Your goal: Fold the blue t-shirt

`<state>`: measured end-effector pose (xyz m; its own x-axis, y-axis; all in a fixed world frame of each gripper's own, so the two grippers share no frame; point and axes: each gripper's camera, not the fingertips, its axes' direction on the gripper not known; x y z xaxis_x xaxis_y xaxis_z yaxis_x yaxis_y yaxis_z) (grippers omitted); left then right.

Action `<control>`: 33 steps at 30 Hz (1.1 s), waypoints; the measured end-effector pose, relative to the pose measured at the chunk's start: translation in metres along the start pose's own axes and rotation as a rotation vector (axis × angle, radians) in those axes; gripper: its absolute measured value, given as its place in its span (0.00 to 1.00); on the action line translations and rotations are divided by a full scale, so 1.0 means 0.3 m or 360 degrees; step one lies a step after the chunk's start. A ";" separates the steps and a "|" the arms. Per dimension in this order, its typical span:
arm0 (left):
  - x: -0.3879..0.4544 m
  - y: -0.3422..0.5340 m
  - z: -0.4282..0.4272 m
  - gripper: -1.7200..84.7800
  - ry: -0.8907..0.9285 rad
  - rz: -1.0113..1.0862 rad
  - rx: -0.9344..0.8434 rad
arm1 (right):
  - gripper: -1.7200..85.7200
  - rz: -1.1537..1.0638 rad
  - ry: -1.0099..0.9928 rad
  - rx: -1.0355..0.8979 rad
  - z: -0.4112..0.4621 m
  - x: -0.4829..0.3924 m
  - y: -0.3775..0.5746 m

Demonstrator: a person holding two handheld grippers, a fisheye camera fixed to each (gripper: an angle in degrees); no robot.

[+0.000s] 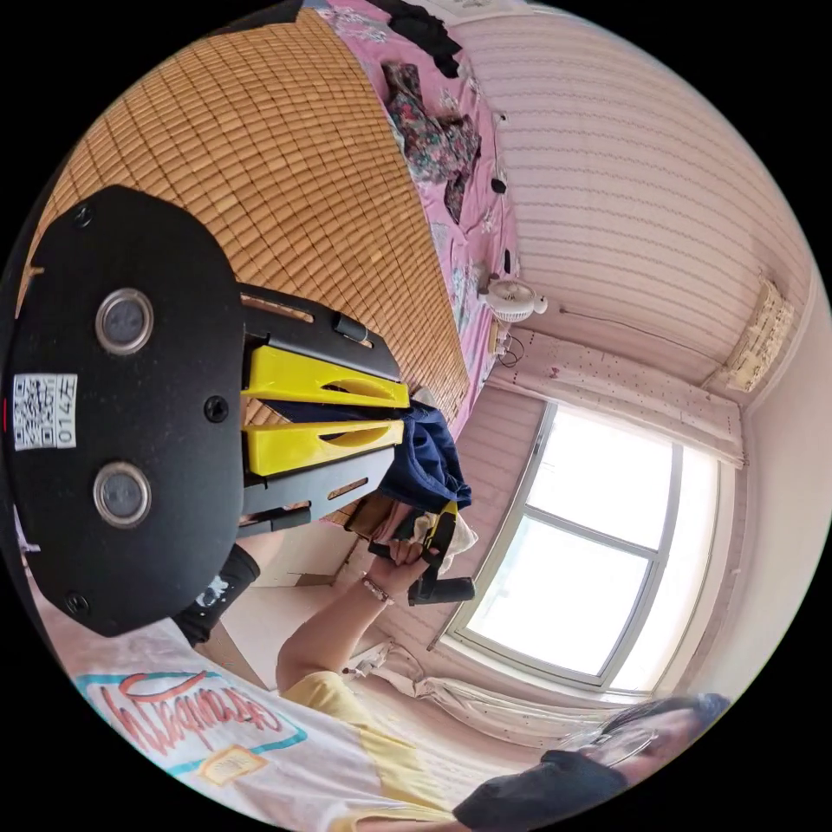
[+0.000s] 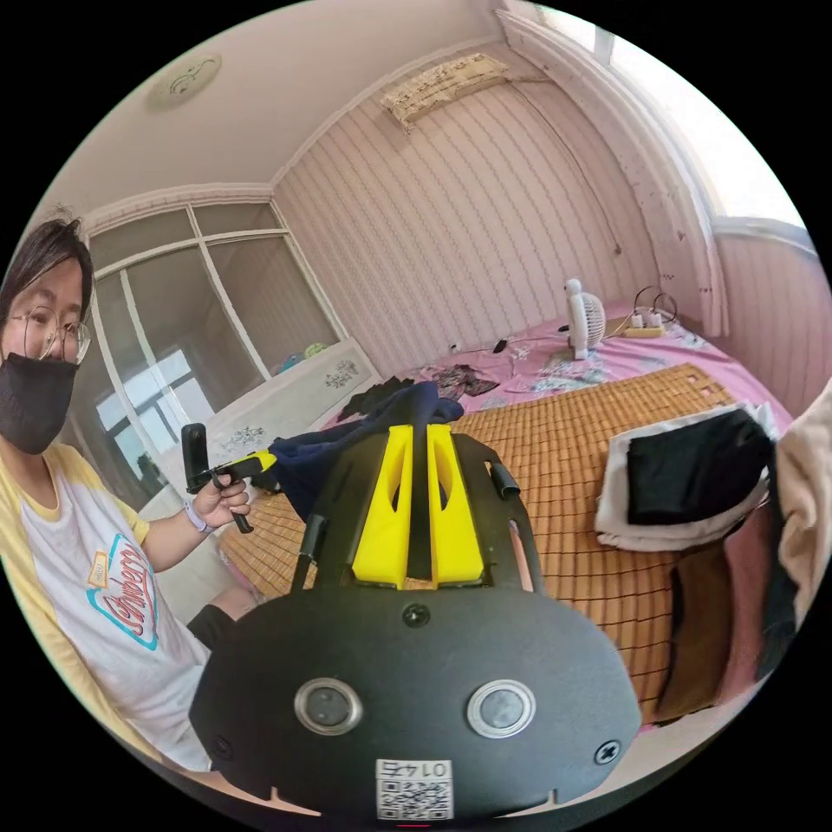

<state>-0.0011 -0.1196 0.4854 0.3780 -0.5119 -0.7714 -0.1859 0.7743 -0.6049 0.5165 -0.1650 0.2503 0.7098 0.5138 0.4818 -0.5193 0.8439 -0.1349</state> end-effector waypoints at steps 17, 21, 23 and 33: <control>-0.378 0.080 0.124 0.04 -0.0284 -0.0241 -0.0373 | 0.13 -0.0055 0.0780 -0.0720 0.650 0.279 0.323; -0.476 0.402 -0.337 0.03 -0.0619 -0.0647 -0.0388 | 0.13 -0.0250 0.0590 -0.1014 0.813 0.059 0.625; -0.484 0.527 -0.534 0.03 -0.0807 -0.0810 -0.0373 | 0.13 -0.0329 0.0491 -0.1071 0.883 -0.040 0.683; -0.541 0.952 -1.117 0.05 -0.1213 -0.1385 -0.0195 | 0.12 -0.0823 -0.0281 -0.1215 1.535 -0.699 0.592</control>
<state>-0.4195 0.0600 0.3716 0.8608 -0.4647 0.2075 0.3342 0.2088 -0.9191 0.0563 -0.1940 0.5240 0.6503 0.0683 0.7566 0.3377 0.8661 -0.3685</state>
